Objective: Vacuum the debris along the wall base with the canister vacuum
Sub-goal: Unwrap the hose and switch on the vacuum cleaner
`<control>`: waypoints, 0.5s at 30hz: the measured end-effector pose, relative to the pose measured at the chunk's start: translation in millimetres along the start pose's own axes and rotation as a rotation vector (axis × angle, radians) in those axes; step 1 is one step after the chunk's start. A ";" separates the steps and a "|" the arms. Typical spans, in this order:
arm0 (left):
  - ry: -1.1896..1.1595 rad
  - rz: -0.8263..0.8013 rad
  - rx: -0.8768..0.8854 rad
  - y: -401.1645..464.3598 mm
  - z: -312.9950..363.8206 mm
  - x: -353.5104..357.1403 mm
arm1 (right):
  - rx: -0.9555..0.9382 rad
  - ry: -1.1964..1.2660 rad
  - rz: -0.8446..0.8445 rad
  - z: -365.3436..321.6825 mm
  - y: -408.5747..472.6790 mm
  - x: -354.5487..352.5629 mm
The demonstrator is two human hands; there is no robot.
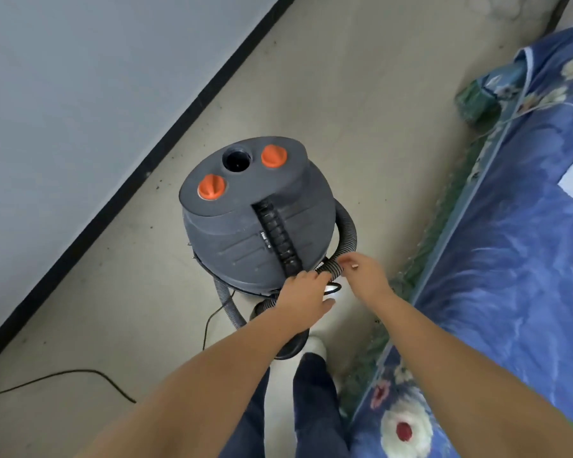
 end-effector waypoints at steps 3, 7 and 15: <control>-0.016 0.017 -0.011 -19.0 -1.2 16.3 | -0.078 -0.127 -0.125 -0.1 2.7 8.2; 0.020 -0.120 -0.099 -66.3 -36.8 46.2 | -0.212 -0.322 -0.317 -2.4 -0.3 26.3; 0.265 -0.171 -0.339 -116.6 -138.8 72.5 | -0.328 -0.736 -0.351 -9.7 -0.5 61.7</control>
Point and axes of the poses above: each hand's wrist, its own y-axis towards the middle knuckle, its own x-axis out of the palm, z = x × y, the point moved 8 cm from there along y, towards the middle knuckle, and after that the axes turned 11 degrees about y, right-handed, at the moved point
